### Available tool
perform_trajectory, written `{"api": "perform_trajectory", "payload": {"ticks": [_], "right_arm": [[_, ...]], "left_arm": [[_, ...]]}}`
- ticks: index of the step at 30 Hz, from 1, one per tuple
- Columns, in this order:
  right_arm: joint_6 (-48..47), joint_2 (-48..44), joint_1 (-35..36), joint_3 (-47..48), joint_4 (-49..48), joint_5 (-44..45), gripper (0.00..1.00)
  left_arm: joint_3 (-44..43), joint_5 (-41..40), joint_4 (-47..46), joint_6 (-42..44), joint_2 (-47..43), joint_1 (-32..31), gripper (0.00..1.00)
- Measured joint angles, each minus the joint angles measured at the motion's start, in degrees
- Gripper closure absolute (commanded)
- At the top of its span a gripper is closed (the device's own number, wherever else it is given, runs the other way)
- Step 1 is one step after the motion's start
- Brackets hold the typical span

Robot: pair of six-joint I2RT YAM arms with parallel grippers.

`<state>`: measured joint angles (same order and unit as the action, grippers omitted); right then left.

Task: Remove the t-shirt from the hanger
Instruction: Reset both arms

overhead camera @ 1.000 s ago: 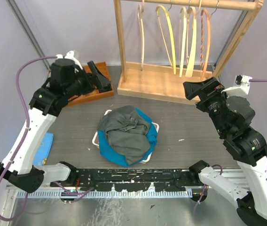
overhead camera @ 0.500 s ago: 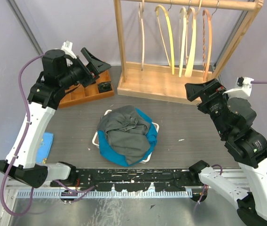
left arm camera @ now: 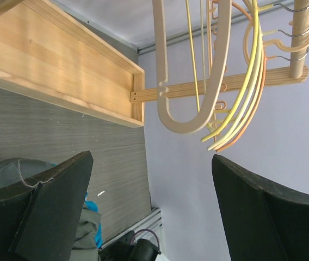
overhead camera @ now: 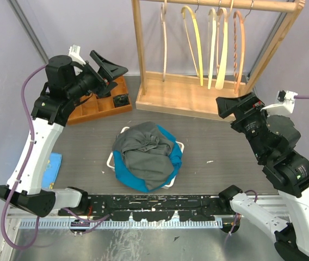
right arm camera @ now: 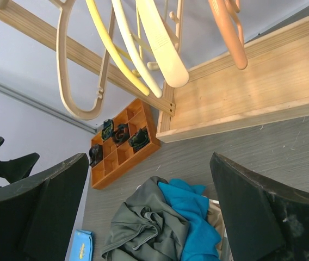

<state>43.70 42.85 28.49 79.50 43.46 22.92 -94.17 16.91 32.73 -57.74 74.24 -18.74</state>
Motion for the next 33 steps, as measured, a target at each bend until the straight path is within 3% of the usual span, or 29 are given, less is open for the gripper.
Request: {"api": "perform_trajectory", "payload": {"ticks": [27, 33], "right_arm": [[0.04, -0.24, 0.0, 0.63, 0.81, 1.03, 0.0], [0.09, -0.11, 0.0, 0.63, 0.81, 1.05, 0.0]], "left_arm": [[0.85, 3.78, -0.76, -6.47, -2.1, 6.16, 0.02], [4.63, 5.27, -5.81, -8.85, -2.8, 7.85, 0.02]]}}
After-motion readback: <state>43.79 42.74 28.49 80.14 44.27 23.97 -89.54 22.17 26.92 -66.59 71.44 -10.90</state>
